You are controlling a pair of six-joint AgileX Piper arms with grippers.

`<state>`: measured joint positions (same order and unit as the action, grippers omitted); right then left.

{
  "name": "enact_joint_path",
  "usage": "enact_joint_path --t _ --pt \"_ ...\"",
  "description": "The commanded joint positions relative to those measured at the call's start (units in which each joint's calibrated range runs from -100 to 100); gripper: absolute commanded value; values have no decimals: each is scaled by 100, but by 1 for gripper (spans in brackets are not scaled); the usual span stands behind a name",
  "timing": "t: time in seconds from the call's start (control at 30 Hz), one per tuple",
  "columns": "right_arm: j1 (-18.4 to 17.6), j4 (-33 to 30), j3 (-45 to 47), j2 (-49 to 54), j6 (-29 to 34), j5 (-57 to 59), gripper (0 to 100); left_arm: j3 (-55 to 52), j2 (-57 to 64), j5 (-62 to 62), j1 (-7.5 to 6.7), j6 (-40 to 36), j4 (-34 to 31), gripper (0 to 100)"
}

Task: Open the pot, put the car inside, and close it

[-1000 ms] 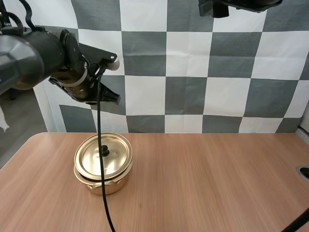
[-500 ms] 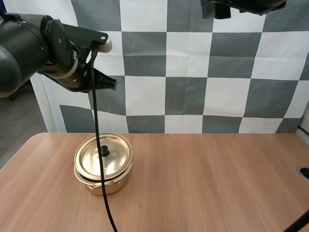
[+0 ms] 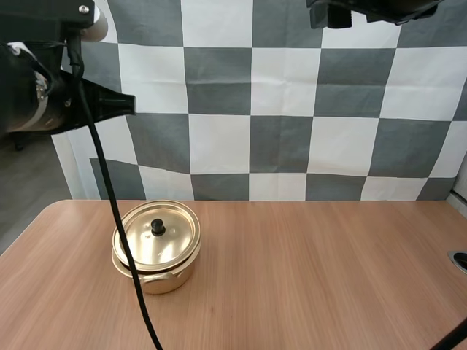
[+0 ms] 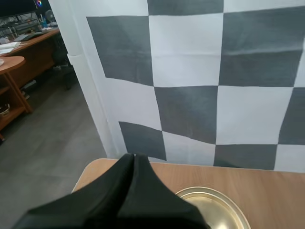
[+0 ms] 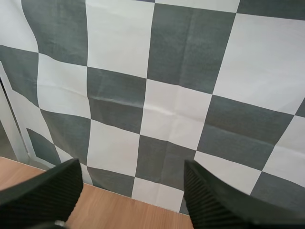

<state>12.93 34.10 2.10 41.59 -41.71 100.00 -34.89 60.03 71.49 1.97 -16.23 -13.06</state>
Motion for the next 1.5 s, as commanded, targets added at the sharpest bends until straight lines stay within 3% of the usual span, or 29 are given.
enact_joint_path --t 0.0,0.03,0.07,0.27,0.47,0.6,0.77,0.9,1.13,1.47 --pt "2 101 4 7 3 0 79 -479 829 -20 3 11 187 0" --pt "2 113 4 7 71 0 27 -613 971 -20 3 43 158 0" --pt "2 113 4 7 181 0 0 -690 1095 -14 3 99 158 0" --pt "2 -32 257 95 -252 0 0 -1020 1783 250 3 189 145 0" --pt "2 -685 2165 870 -387 0 0 -1471 2672 446 3 189 474 0" --pt "2 -830 3142 1361 -127 -1264 0 -2031 3145 -87 3 189 747 0" --pt "2 -786 3241 1408 1 -1507 0 -3043 3539 -1507 3 189 862 0" --pt "2 -659 3241 1408 -39 -1561 0 -3820 3646 -1865 -55 189 919 0" --pt "2 -554 3241 1408 -39 -1543 0 -5483 3997 -4066 -55 189 1340 0" --pt "-88 -637 3241 1408 -39 -1348 0 -6511 3997 -4881 -55 189 1452 0"
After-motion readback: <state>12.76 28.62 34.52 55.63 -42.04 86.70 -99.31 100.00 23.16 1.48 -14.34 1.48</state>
